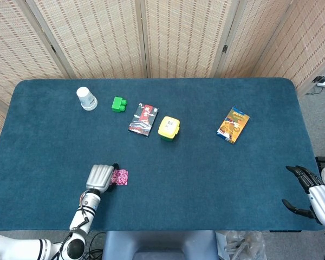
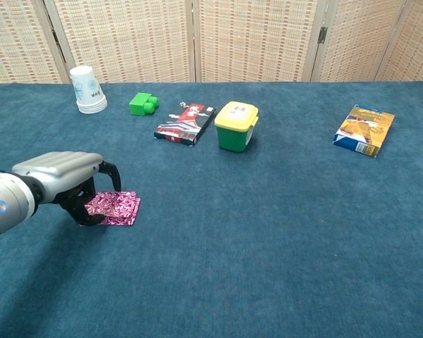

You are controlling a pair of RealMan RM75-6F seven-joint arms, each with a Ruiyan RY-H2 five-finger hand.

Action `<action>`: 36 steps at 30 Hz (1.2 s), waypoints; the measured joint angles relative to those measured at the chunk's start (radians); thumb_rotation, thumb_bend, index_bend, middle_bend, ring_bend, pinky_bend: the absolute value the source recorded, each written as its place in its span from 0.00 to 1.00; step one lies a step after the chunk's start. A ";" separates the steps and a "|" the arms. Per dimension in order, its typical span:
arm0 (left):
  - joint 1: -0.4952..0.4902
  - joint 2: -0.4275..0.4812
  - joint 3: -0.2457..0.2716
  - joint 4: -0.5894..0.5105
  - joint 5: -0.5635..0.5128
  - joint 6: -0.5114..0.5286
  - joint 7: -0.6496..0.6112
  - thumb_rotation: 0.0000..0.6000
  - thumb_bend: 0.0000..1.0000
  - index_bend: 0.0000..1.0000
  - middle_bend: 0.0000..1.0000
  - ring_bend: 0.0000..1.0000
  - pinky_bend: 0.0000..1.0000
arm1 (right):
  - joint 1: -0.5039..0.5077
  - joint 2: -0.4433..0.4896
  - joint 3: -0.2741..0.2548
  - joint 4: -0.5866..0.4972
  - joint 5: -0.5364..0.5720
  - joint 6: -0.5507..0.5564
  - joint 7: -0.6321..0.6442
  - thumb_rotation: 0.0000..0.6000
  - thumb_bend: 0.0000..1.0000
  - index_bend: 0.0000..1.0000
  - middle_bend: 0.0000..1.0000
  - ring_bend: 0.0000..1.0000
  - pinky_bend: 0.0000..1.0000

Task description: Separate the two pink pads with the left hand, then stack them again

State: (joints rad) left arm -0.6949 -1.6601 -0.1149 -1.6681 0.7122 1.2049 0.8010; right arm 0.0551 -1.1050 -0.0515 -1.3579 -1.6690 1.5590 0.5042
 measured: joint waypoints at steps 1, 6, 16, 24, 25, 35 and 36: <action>-0.001 0.000 0.000 -0.001 0.000 0.000 0.000 1.00 0.36 0.32 0.97 0.94 1.00 | 0.000 0.000 0.000 0.000 0.000 0.000 0.000 1.00 0.28 0.10 0.19 0.11 0.16; -0.003 0.004 -0.002 -0.009 -0.015 -0.009 0.000 1.00 0.36 0.26 0.97 0.94 1.00 | 0.000 0.001 0.000 -0.001 -0.001 0.001 -0.001 1.00 0.28 0.10 0.19 0.12 0.16; -0.008 0.026 -0.003 -0.034 -0.030 -0.015 -0.005 1.00 0.36 0.26 0.97 0.94 1.00 | -0.002 0.002 0.001 -0.005 -0.002 0.006 -0.005 1.00 0.28 0.10 0.19 0.12 0.16; 0.018 0.092 -0.030 -0.068 0.062 0.034 -0.093 1.00 0.36 0.28 0.91 0.89 1.00 | -0.004 0.015 0.004 -0.019 -0.003 0.013 -0.018 1.00 0.28 0.10 0.19 0.12 0.16; 0.025 0.107 -0.034 -0.072 0.076 0.041 -0.112 1.00 0.36 0.27 0.88 0.86 1.00 | -0.004 0.018 0.004 -0.021 -0.004 0.014 -0.022 1.00 0.28 0.10 0.19 0.12 0.16; 0.117 0.235 -0.032 -0.052 0.217 0.081 -0.317 1.00 0.36 0.27 0.50 0.45 0.69 | 0.003 0.039 0.008 -0.060 -0.012 0.012 -0.063 1.00 0.28 0.10 0.19 0.12 0.16; 0.128 0.245 -0.027 -0.045 0.239 0.086 -0.339 1.00 0.36 0.27 0.48 0.42 0.66 | 0.004 0.039 0.008 -0.064 -0.013 0.011 -0.068 1.00 0.28 0.10 0.19 0.12 0.16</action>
State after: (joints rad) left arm -0.5668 -1.4156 -0.1424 -1.7129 0.9511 1.2913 0.4624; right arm 0.0595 -1.0657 -0.0433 -1.4217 -1.6817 1.5698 0.4365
